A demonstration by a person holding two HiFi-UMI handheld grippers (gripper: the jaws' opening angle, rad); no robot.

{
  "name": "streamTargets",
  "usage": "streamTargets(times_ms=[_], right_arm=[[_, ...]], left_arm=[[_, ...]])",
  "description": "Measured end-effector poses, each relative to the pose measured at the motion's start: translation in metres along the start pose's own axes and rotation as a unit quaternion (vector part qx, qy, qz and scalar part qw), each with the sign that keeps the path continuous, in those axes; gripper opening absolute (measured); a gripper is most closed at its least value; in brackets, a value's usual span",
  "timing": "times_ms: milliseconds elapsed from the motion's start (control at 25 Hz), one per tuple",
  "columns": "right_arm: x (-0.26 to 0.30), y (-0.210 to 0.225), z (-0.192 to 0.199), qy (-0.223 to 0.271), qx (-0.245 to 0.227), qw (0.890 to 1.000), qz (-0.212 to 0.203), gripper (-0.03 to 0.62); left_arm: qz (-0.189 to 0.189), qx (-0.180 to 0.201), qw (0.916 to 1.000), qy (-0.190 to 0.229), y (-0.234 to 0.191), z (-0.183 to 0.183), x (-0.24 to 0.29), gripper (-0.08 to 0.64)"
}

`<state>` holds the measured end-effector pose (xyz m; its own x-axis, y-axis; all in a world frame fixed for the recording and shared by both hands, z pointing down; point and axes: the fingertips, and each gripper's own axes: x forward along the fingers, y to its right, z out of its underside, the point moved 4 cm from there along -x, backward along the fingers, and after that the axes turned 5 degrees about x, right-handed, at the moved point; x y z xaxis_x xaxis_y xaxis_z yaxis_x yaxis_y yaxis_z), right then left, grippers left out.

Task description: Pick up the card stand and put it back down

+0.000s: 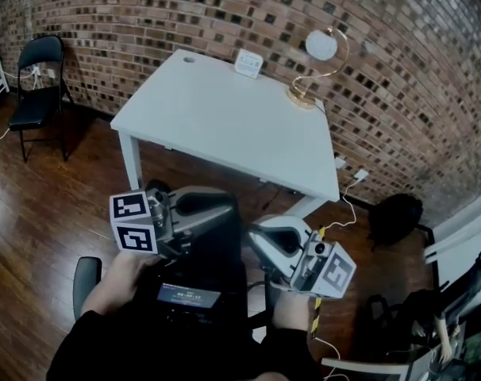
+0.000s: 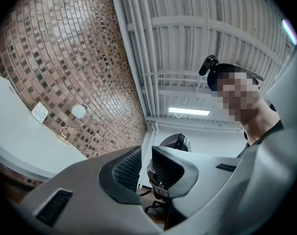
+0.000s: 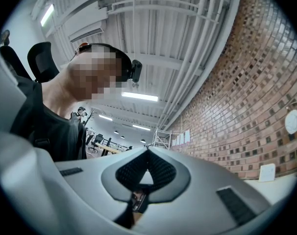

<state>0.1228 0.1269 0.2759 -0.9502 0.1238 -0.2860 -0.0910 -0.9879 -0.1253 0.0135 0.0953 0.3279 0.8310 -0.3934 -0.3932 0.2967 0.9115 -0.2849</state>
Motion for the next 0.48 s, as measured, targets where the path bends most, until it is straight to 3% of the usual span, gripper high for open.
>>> streamTargets(times_ms=[480], right_arm=[[0.0028,-0.0001,0.0011,0.000,0.003,1.000,-0.003,0.018]], left_arm=[[0.001,-0.001,1.0000,-0.001,-0.0004,0.0004,-0.0009,0.067]])
